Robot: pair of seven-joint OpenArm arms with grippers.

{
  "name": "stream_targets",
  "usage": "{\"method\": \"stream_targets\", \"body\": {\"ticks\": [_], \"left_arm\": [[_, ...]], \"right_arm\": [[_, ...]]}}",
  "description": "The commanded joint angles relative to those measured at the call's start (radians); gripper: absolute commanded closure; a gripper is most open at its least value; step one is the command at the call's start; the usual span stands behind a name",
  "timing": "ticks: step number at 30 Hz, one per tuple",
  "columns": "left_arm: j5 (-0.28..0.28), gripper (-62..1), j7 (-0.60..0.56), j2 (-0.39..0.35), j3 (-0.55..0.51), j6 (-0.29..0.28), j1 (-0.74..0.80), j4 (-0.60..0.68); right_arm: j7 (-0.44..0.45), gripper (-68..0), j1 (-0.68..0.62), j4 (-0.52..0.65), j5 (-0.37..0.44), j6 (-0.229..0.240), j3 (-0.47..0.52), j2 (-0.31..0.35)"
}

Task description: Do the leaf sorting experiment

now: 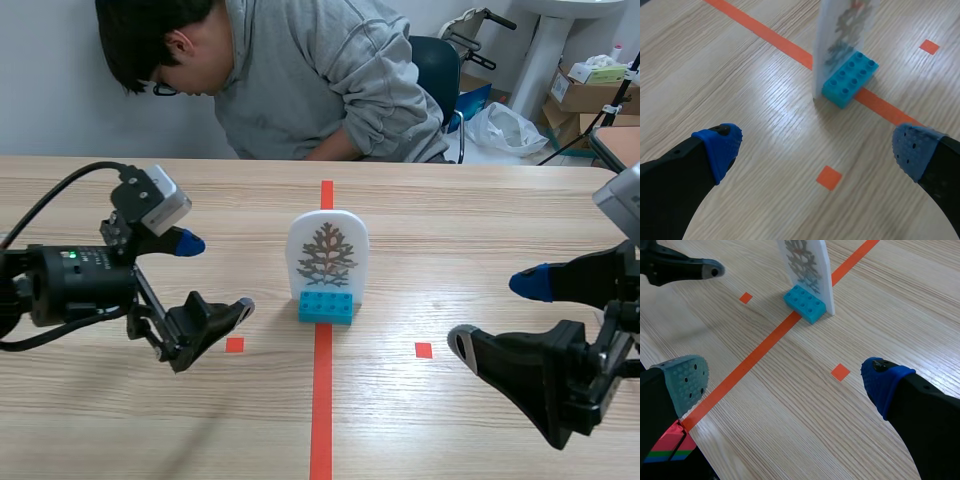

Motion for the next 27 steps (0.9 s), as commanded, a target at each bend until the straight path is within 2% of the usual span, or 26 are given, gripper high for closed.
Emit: {"method": "stream_targets", "body": {"ticks": [1, 12, 19, 21, 24, 27], "left_arm": [[-0.010, -62.3, -0.018, 0.040, 0.011, -0.001, -0.038, -0.014], [0.001, -62.3, -0.026, 0.235, 0.131, 0.000, -0.244, -0.263], [0.060, -62.3, -0.075, 0.349, 0.132, 0.003, -0.311, -0.403], [0.093, -62.3, -0.083, 0.375, 0.132, 0.003, -0.325, -0.435], [0.128, -62.3, -0.104, 0.395, 0.132, 0.003, -0.330, -0.462], [0.133, -62.3, -0.105, 0.406, 0.133, 0.002, -0.329, -0.475]], "right_arm": [[0.018, -63.4, 0.012, 0.014, 0.011, 0.008, 0.015, 0.014], [0.018, -63.4, 0.012, 0.014, 0.011, 0.008, 0.015, 0.013], [0.019, -63.4, 0.013, 0.014, 0.011, 0.008, 0.015, 0.013], [0.019, -63.4, 0.014, 0.014, 0.011, 0.008, 0.015, 0.013], [0.019, -63.4, 0.014, 0.014, 0.011, 0.008, 0.015, 0.013], [0.018, -63.4, 0.014, 0.014, 0.011, 0.008, 0.015, 0.013]]}}
